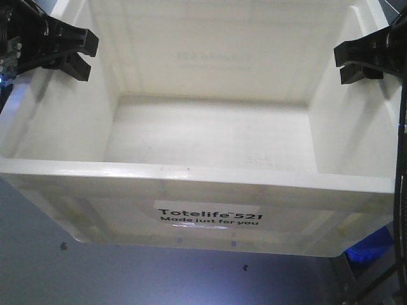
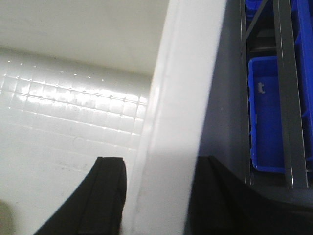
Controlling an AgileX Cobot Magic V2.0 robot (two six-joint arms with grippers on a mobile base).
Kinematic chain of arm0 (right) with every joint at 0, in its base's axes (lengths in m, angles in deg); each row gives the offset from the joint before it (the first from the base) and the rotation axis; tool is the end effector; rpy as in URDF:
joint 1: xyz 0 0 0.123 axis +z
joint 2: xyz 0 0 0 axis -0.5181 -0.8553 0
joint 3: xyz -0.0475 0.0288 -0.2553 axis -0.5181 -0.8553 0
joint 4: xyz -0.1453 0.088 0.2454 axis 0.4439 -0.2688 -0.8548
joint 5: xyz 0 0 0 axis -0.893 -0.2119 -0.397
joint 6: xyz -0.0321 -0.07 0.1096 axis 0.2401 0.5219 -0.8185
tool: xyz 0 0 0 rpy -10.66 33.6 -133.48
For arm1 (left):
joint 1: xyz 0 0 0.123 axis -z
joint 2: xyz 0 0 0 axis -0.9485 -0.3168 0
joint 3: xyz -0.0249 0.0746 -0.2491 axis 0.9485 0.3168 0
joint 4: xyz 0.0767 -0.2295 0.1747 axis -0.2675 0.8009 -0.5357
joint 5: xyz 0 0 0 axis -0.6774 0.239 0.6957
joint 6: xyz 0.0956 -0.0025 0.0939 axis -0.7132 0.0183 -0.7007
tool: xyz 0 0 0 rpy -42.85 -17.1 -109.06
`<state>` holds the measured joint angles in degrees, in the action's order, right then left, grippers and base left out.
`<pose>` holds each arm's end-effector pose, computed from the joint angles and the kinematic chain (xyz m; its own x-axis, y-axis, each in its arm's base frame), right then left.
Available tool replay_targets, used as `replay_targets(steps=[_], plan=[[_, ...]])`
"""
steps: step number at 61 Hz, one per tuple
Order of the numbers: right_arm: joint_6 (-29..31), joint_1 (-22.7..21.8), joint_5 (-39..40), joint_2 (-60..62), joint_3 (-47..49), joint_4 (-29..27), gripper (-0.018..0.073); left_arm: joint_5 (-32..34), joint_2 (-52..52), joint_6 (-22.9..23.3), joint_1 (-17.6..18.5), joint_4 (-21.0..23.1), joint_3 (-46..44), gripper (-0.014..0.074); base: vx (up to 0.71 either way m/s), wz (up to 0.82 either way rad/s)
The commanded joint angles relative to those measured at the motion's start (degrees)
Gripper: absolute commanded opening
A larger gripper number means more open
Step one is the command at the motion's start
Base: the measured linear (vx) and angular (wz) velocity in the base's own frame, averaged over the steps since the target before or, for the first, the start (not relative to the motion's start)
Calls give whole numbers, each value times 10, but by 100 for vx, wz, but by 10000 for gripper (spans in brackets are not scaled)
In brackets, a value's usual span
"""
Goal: Place moving items into box and shelve
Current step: 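Hold the white tote by its rims with both grippers while driving along the shelf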
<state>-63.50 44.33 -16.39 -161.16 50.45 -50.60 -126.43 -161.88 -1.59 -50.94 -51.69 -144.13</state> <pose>0.3291 0.0782 0.3461 -0.8046 -0.1066 -0.5842 -0.1703 0.9839 0.0550 0.3278 -0.1320 0.3643 -0.8465 0.1122 -0.5205 0.2235 0.9621 -0.1561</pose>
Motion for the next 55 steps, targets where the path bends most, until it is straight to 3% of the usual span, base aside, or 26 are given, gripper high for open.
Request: replay_targets(steps=[1,55], plan=[[-9,-1,48,19,25,7,-6,60,31,-7,4,35,-28,-4,47,9],[-9,-1,46,19,25,7,-6,60,31,-7,4,34,-28,-4,41,23]])
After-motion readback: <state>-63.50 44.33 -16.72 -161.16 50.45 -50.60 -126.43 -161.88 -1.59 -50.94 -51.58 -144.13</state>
